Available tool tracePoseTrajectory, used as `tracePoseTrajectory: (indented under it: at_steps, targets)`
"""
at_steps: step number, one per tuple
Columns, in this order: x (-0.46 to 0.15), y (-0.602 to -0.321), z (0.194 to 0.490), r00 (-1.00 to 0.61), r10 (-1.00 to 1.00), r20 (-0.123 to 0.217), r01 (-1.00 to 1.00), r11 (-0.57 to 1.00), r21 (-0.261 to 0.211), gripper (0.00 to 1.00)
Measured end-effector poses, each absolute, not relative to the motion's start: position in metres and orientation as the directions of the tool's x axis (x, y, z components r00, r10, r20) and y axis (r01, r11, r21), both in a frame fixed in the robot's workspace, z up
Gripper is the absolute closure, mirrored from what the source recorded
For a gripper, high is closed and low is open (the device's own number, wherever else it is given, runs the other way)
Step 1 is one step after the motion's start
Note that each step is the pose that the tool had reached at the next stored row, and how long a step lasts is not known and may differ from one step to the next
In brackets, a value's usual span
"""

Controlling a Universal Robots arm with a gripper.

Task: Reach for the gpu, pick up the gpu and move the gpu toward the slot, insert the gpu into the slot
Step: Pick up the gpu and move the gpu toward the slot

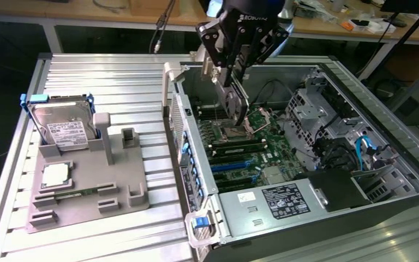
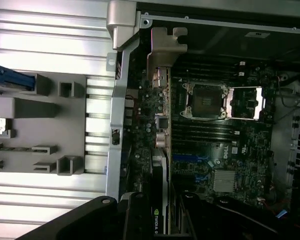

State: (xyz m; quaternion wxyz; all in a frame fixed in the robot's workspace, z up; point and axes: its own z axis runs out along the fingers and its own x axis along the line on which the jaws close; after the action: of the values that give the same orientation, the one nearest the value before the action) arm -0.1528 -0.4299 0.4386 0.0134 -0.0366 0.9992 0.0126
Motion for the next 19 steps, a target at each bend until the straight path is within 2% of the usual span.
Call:
tracePoseTrajectory:
  at_steps: [19]
  targets:
    - [-0.098, -0.430, 0.439, -0.997, -0.071, -0.022, -0.071, 0.997, 0.026, 0.73]
